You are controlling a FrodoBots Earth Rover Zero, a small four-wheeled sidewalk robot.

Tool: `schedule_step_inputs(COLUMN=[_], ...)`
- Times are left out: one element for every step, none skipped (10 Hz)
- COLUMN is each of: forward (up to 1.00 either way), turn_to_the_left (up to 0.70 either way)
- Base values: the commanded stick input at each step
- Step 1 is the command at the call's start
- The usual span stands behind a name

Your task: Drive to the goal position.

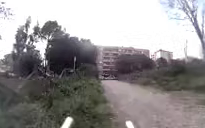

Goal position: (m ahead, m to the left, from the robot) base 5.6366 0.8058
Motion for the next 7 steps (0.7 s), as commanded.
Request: schedule_step_inputs(forward=[0.70, 0.70, 0.70, 0.70, 0.70, 0.70, 0.70], turn_to_the_left=[-0.06, -0.22, -0.33, -0.35, -0.35, -0.35, -0.35])
